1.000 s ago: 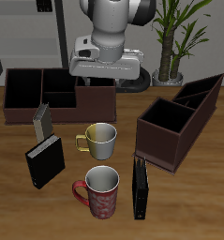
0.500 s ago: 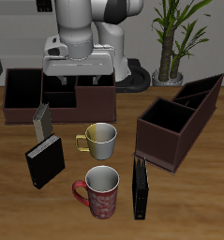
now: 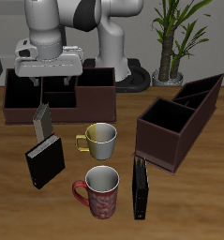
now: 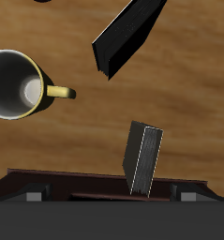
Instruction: Place the yellow book into the left desk caddy's back compartment
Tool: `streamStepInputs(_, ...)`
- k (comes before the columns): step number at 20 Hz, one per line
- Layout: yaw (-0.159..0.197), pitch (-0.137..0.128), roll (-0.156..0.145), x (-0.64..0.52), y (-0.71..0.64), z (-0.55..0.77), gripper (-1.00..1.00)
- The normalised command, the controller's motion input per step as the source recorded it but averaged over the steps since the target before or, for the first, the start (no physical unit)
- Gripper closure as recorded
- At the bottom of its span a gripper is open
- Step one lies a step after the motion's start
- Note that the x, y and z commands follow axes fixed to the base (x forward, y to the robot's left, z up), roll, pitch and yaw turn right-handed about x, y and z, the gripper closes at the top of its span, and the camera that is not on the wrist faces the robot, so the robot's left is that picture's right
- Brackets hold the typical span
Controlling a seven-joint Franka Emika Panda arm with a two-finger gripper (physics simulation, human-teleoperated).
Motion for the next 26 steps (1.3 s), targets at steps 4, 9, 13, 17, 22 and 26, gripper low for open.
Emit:
streamStepInputs(4, -0.024, -0.052, -0.076, -0.15, -0.60, -0.10, -1.00)
streamStepInputs(9, -0.054, -0.077, -0.027, -0.07, -0.22, -0.12, -1.00)
streamStepInputs(13, -0.043, -0.062, -0.011, 0.00, -0.04, -0.22, -1.00)
streamStepInputs(17, -0.018, -0.054, -0.035, 0.06, 0.00, -0.26, -1.00)
streamStepInputs(22, -0.027, 0.019, 0.014, 0.11, 0.11, -0.36, -1.00)
streamStepInputs(26, -0.012, 0.014, -0.011, 0.09, 0.05, -0.30, -1.00)
